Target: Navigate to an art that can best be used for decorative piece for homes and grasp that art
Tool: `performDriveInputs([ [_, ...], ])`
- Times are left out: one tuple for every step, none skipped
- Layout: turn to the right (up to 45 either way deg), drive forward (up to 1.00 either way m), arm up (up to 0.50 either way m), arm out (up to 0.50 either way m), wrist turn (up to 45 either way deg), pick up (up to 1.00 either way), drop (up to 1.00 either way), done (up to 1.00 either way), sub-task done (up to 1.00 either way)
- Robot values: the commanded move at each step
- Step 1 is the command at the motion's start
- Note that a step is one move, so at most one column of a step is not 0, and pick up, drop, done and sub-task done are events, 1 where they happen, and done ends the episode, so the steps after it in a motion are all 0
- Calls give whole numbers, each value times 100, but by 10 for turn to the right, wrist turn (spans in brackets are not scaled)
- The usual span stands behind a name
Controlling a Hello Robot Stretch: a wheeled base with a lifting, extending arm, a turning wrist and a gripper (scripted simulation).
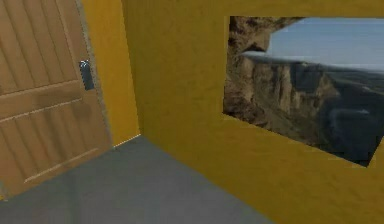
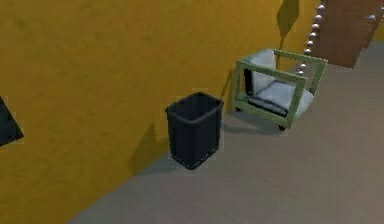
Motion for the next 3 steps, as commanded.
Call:
performDriveInputs([
  [0, 30, 0, 0, 0, 0, 0, 0, 0],
  [-450, 0, 0, 0, 0, 0, 0, 0, 0],
  [-60, 0, 0, 0, 0, 0, 0, 0, 0],
])
